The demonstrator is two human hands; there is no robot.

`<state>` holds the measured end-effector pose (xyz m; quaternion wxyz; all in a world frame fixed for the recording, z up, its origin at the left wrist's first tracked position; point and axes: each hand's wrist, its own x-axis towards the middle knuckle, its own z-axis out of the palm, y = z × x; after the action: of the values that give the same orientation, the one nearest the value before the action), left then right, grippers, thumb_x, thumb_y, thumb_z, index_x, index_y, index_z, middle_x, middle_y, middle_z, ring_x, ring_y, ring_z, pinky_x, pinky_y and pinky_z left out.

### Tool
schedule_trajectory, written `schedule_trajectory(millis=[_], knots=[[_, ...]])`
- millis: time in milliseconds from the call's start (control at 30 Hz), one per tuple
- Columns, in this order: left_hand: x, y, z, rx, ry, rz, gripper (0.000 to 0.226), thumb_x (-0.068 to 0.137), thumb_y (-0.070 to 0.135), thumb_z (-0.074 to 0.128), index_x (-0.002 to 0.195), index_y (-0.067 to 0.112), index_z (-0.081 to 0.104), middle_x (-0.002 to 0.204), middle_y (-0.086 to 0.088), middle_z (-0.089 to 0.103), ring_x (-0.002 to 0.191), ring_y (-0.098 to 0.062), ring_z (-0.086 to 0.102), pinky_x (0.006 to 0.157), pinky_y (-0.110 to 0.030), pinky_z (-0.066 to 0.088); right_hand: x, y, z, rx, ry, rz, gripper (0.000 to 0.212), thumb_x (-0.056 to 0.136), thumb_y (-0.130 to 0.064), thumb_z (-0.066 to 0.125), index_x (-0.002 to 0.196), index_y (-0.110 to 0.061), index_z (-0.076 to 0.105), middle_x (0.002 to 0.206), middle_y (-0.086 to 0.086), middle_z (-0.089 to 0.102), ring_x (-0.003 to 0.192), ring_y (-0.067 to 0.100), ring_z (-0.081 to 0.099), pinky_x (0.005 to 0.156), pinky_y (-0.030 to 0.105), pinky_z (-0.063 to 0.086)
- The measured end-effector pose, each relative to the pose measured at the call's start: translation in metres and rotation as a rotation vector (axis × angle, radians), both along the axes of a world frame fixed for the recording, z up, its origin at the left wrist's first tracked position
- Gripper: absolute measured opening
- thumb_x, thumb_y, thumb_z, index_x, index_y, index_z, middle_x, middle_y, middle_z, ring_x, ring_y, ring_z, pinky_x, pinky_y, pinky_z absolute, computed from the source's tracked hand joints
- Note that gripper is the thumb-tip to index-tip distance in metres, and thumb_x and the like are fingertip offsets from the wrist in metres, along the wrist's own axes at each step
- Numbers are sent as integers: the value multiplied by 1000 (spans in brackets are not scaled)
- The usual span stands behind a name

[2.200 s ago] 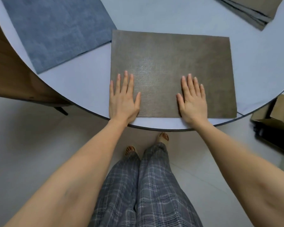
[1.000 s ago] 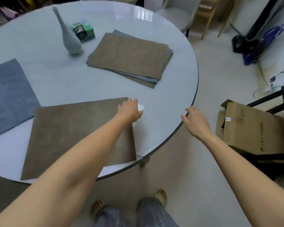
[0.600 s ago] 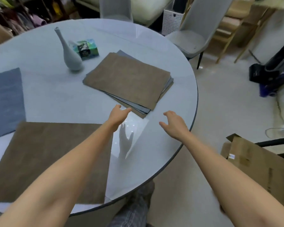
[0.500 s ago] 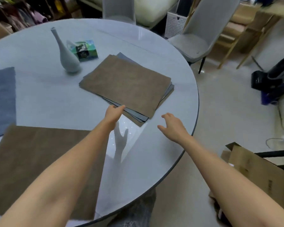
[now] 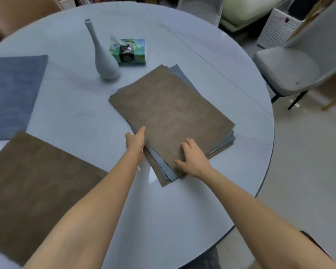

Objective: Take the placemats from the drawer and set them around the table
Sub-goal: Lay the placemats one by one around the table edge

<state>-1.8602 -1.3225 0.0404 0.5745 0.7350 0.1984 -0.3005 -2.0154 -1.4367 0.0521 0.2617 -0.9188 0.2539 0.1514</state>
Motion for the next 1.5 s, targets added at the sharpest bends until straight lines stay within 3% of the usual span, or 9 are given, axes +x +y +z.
schedule_trajectory(millis=[100,200,567,667,800,933,1033,1233,1500], knots=[[9,-21,2,87,19,97,83,69,50,72,134,6,43,129,-9,54,112,-30,58,98,-44,50,13,-17,-9,5,8,129,77,87,-45,58,146,-7,25,158,15,12,147,30,8,120,38,12],[15,-33,-1,170,9,170,69,77,43,73,128,2,54,128,-9,59,116,-30,57,97,-33,48,14,-36,-16,2,26,185,83,84,-51,58,147,-11,21,157,14,13,146,30,7,119,44,14],[-15,-76,-19,162,50,216,54,70,33,79,109,-2,66,113,-9,65,103,-27,63,91,-34,53,19,-47,-12,44,64,298,100,81,-61,57,151,-8,8,160,13,-1,148,26,-5,119,49,4],[-26,-89,-19,42,77,213,26,83,18,71,103,0,65,107,-11,68,95,-26,64,86,-33,53,20,-44,-11,1,77,252,104,81,-53,62,152,-8,0,160,11,-4,148,27,-7,118,52,3],[-28,-96,-10,-106,142,249,28,84,17,69,108,6,58,104,-9,68,87,-24,66,84,-39,57,12,-48,-8,-87,148,171,90,87,-24,61,151,-6,0,159,16,-1,147,33,0,118,49,13],[-15,-94,-3,-112,73,228,19,91,10,60,105,15,49,103,-7,62,84,-23,62,61,-33,55,11,-55,-4,-218,49,177,58,85,-3,53,138,-9,31,139,11,39,130,28,38,87,34,44],[-16,-95,11,-122,-40,161,22,93,4,54,113,13,48,110,-9,59,92,-25,59,56,-31,51,9,-60,5,-313,0,156,57,83,4,49,134,-14,35,123,9,49,114,27,49,65,33,36],[-38,-60,35,-91,-213,210,31,93,6,50,123,14,48,119,-3,59,113,-26,58,96,-50,50,4,-64,35,-365,-149,380,73,76,6,49,143,-18,35,102,12,56,86,35,59,56,33,34],[-28,54,68,-113,-300,528,15,97,11,50,109,19,47,113,-2,56,112,-27,57,90,-50,54,66,24,65,-325,-337,576,63,84,3,45,142,-20,39,98,12,53,74,28,47,58,31,28]])
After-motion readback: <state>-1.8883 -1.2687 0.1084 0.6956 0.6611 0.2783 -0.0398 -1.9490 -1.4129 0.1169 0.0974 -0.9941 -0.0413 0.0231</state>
